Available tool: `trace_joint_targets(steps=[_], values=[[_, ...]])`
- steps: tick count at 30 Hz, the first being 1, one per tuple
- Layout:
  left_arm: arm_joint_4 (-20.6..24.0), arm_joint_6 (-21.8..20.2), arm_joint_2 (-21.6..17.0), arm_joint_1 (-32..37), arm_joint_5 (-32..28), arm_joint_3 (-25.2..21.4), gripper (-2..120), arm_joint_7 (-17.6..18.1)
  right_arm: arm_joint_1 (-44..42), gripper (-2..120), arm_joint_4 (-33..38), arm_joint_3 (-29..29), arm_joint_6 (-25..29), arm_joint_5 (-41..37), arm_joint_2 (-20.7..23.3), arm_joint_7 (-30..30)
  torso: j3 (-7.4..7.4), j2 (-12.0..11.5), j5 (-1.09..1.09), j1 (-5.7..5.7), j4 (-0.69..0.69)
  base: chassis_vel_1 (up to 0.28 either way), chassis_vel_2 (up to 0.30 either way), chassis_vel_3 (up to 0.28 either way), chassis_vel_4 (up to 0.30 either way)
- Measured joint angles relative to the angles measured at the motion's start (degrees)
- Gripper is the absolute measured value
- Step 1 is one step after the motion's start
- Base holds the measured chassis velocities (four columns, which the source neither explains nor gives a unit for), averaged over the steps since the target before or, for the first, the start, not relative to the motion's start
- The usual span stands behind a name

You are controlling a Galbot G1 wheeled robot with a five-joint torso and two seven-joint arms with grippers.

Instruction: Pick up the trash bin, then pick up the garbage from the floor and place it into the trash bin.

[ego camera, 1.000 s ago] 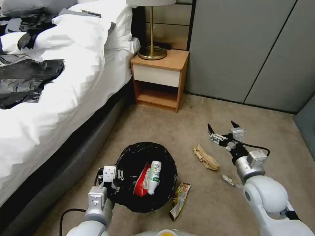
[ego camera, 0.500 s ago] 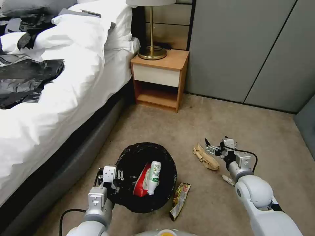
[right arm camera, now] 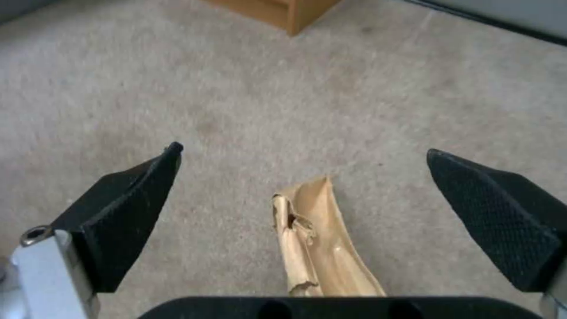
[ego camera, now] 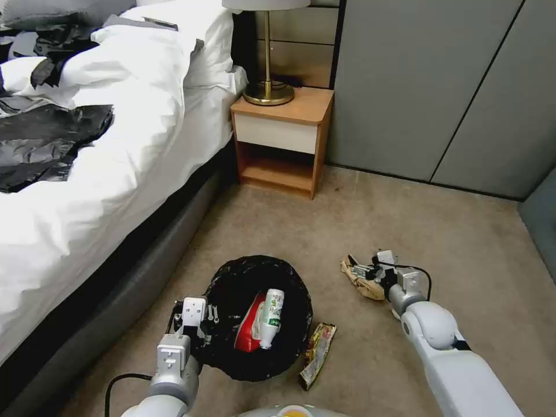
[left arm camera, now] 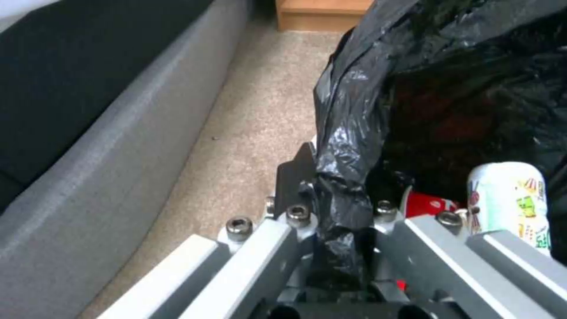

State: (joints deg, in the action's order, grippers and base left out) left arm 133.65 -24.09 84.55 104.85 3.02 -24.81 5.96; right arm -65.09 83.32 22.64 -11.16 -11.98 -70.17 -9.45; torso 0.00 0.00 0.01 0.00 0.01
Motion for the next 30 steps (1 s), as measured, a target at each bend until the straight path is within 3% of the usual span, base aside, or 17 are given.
trace_joint_targets(steps=[15, 19, 26, 30], values=[[0.18, 0.9, 0.52, 1.04, 1.4, 0.05, 0, -0.01, 7.9, 100, -19.08, -1.82, 5.74, 3.11, -0.69, -4.51, 0.0, 0.0, -0.01, 0.0, -0.01, 0.0, 0.0, 0.0, 0.0], [0.13, 0.97, 0.55, 1.1, 1.48, 0.02, 0, 0.0, 8.4, 100, -21.43, -1.8, 6.41, 3.6, -0.98, -4.79, 0.0, 0.0, -0.01, 0.0, -0.01, 0.0, 0.0, 0.0, 0.0], [-0.16, 1.16, 0.54, 0.8, 1.43, -0.13, 0, -0.02, 8.7, 88, -25.69, -1.4, 8.78, 5.14, -2.19, -5.21, 0.0, 0.0, -0.01, 0.0, -0.01, 0.0, 0.0, 0.0, 0.0], [-0.35, 1.17, 0.54, 0.62, 1.34, -0.13, 0, -0.03, 8.85, 75, -26.93, -1.13, 9.66, 5.41, -2.57, -5.23, 0.0, 0.0, -0.01, 0.0, -0.01, 0.0, 0.0, 0.0, 0.0]])
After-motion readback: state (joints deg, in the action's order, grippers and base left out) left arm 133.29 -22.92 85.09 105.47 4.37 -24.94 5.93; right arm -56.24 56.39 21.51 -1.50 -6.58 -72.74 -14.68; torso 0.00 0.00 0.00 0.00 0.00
